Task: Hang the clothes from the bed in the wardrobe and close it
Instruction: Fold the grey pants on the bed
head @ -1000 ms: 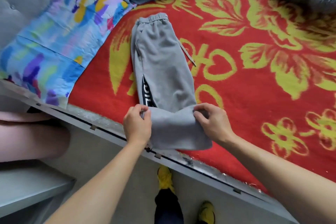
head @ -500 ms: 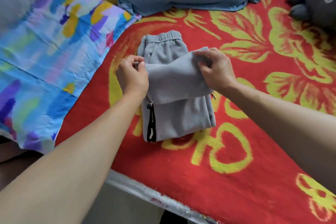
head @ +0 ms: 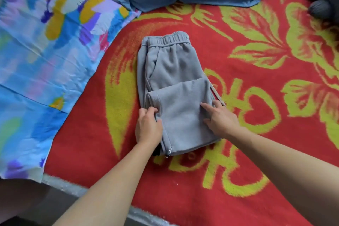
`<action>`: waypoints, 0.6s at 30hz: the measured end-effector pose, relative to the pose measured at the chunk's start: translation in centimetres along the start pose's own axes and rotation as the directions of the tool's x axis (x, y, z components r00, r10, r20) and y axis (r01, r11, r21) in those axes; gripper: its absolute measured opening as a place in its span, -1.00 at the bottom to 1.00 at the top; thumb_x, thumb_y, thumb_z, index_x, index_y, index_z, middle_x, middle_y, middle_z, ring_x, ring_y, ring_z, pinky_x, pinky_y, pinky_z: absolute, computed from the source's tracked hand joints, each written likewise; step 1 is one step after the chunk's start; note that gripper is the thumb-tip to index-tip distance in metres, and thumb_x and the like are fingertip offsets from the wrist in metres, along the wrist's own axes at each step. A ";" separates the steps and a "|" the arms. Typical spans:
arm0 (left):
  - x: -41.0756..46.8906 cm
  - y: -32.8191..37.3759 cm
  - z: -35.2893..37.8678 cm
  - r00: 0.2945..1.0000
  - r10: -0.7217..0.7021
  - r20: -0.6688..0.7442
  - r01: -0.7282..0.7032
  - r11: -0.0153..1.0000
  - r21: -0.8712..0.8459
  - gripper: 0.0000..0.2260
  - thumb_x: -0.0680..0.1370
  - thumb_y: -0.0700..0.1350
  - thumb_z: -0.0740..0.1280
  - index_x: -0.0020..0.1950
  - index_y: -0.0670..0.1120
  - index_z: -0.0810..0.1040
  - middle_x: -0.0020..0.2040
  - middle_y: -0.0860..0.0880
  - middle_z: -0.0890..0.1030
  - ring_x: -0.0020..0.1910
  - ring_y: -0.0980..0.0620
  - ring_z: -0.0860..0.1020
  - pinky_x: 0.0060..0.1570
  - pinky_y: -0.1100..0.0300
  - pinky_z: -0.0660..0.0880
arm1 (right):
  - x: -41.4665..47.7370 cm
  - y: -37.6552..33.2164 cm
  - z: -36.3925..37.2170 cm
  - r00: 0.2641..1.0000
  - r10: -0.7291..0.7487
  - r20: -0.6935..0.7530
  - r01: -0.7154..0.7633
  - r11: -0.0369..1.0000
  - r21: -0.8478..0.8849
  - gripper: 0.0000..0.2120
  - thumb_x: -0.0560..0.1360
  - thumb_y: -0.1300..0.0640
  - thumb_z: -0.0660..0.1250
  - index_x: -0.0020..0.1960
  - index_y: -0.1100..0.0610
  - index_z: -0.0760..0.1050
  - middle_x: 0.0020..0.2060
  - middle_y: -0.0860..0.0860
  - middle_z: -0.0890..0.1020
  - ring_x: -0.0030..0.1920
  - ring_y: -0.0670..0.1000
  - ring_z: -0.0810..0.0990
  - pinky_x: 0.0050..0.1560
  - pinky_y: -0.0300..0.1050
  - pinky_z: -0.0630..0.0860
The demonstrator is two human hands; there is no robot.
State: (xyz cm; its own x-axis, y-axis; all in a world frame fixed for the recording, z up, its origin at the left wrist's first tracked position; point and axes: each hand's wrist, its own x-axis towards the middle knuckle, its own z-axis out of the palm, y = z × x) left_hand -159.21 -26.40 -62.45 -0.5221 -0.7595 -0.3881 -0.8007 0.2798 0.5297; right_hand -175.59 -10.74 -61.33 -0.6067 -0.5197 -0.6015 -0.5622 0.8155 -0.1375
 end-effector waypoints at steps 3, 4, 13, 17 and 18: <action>-0.8 -0.5 0.4 0.983 0.128 -0.131 -0.100 0.975 0.197 -0.63 0.47 -0.10 0.36 0.27 -0.02 0.47 0.33 -0.10 0.34 0.27 -0.18 0.37 0.17 -0.06 0.40 | -0.6 0.3 0.3 0.984 -0.083 -0.156 0.055 0.983 -0.172 -0.51 0.52 -0.09 0.23 0.43 -0.17 0.26 0.54 0.07 0.08 0.46 0.17 0.18 0.22 0.11 0.41; -0.7 -0.3 0.4 0.961 0.207 -0.185 -0.161 0.958 0.235 -0.60 0.46 -0.09 0.37 0.30 -0.02 0.46 0.39 -0.13 0.31 0.32 -0.20 0.33 0.20 -0.10 0.37 | -0.6 0.2 0.0 0.953 -0.147 -0.266 0.094 0.975 -0.202 -0.53 0.50 -0.09 0.25 0.41 -0.14 0.31 0.55 0.09 0.06 0.48 0.19 0.15 0.23 0.13 0.38; -3.4 -2.0 1.5 0.985 -0.039 0.169 0.007 0.983 0.183 -0.36 0.55 0.16 0.25 0.53 0.26 -0.03 0.54 -0.08 0.03 0.47 -0.13 0.16 0.31 -0.07 0.29 | -0.5 2.3 3.6 0.999 0.020 0.028 -0.027 0.964 0.265 -0.21 0.45 -0.23 0.33 0.52 -0.28 -0.07 0.56 0.07 -0.04 0.50 0.20 0.14 0.40 0.17 0.29; -7.1 0.2 2.0 0.959 -0.257 0.116 0.280 0.911 -0.302 -0.31 0.46 -0.10 0.44 0.52 0.07 0.21 0.42 -0.08 0.39 0.37 -0.08 0.38 0.27 0.15 0.31 | -3.0 2.2 3.8 0.994 0.113 0.007 -0.101 0.857 0.506 -0.28 0.45 -0.02 0.39 0.49 -0.26 0.13 0.34 0.07 0.41 0.27 0.15 0.46 0.25 0.04 0.43; -7.5 0.6 1.6 0.952 -0.282 0.124 0.307 0.893 -0.329 -0.34 0.45 -0.16 0.44 0.50 0.02 0.27 0.40 -0.06 0.42 0.35 -0.06 0.40 0.24 0.19 0.32 | -3.5 2.3 3.4 0.992 0.120 0.040 -0.123 0.839 0.530 -0.29 0.43 0.02 0.41 0.48 -0.24 0.17 0.33 0.06 0.45 0.26 0.14 0.47 0.24 0.03 0.44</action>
State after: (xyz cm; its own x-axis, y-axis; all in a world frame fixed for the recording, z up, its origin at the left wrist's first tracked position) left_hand -156.25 -19.60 -60.48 -0.3077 -0.7287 -0.6118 -0.7789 -0.1764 0.6019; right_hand -172.85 -6.21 -62.20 -0.6468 -0.4072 -0.6449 -0.0989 0.8832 -0.4585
